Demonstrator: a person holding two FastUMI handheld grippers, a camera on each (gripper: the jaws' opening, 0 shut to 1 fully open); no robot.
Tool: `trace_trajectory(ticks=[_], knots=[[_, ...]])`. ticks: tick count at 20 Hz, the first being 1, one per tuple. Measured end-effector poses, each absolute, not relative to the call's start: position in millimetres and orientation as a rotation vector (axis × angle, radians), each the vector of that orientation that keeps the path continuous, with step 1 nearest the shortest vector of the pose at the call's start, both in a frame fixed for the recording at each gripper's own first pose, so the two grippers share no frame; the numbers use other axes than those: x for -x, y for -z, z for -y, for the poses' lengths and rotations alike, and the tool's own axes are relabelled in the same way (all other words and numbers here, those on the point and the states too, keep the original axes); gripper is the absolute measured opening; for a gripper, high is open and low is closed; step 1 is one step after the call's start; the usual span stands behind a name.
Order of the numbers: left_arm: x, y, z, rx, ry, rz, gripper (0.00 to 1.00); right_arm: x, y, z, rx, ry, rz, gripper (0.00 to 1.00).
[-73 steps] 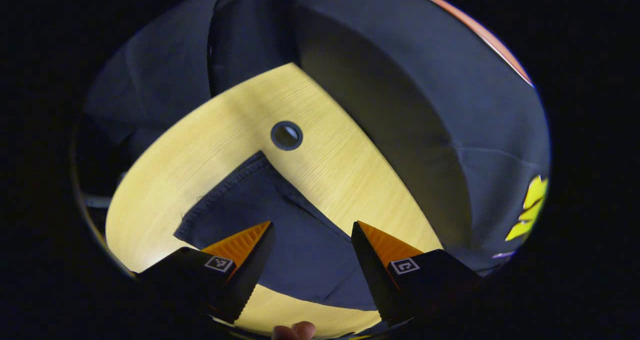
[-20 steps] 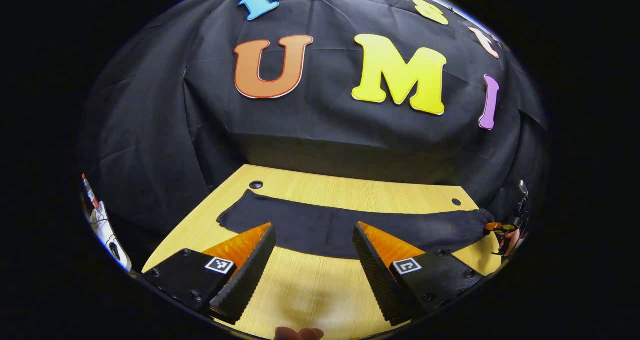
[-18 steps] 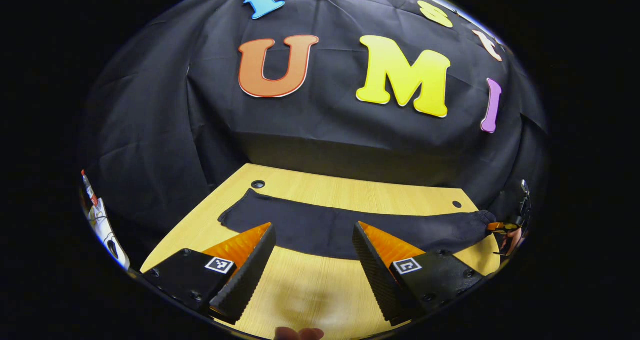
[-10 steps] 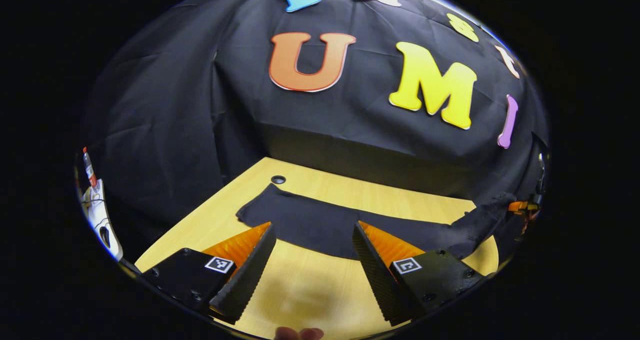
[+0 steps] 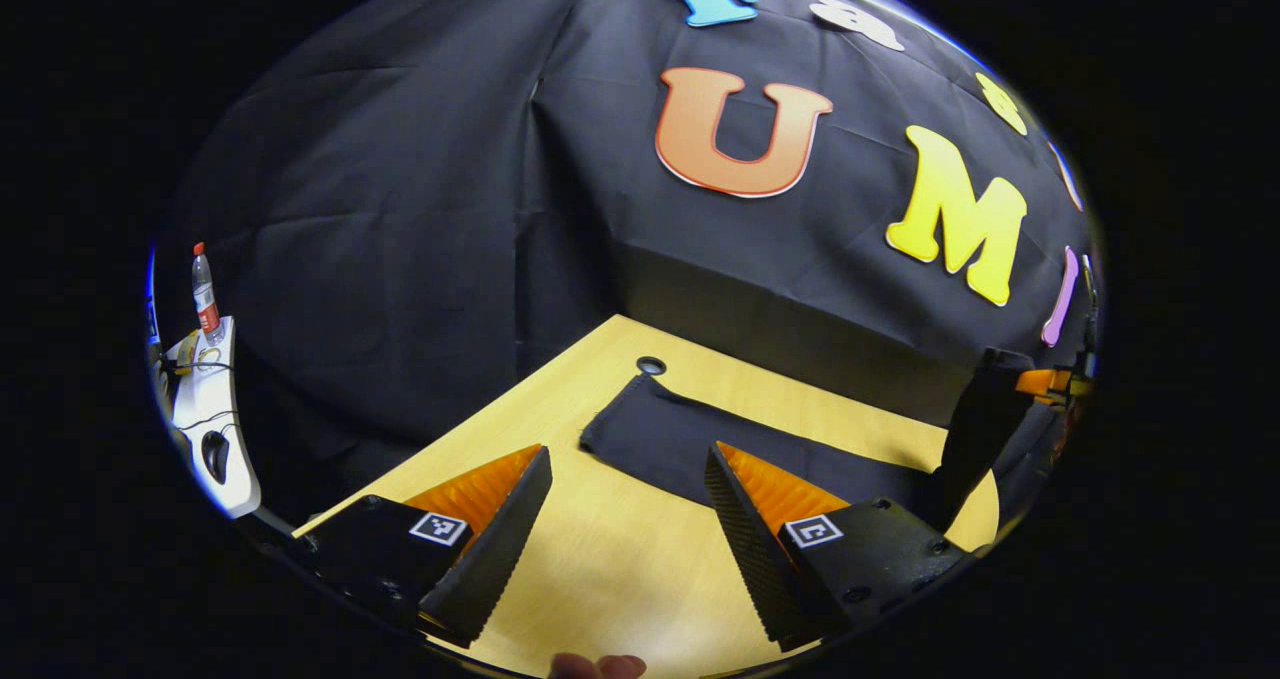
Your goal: Grasp the waist and the cuffs of the jeans and fold them to make the two legs overlap; first hold the waist and fold one-third of the jeans toward the cuffs, then hold the cuffs and fold the remaining one-third in the same direction to finish folding.
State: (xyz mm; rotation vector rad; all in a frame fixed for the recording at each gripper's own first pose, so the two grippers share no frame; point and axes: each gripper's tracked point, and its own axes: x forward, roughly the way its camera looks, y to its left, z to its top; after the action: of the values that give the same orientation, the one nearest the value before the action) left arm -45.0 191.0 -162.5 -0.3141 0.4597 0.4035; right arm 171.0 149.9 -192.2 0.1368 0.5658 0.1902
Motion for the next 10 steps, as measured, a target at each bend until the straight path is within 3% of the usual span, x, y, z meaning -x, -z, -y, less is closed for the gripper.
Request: trace_trajectory(ticks=[6,10], knots=[[66,172,-237,0.343,-0.436,-0.466,0.99,-164,320,-245,0.037,-0.258,-0.757,0.02],[74,183,-251,0.380,-0.451,-0.482,0.99,-178,348,-264,0.135,-0.267,-0.815,0.00]])
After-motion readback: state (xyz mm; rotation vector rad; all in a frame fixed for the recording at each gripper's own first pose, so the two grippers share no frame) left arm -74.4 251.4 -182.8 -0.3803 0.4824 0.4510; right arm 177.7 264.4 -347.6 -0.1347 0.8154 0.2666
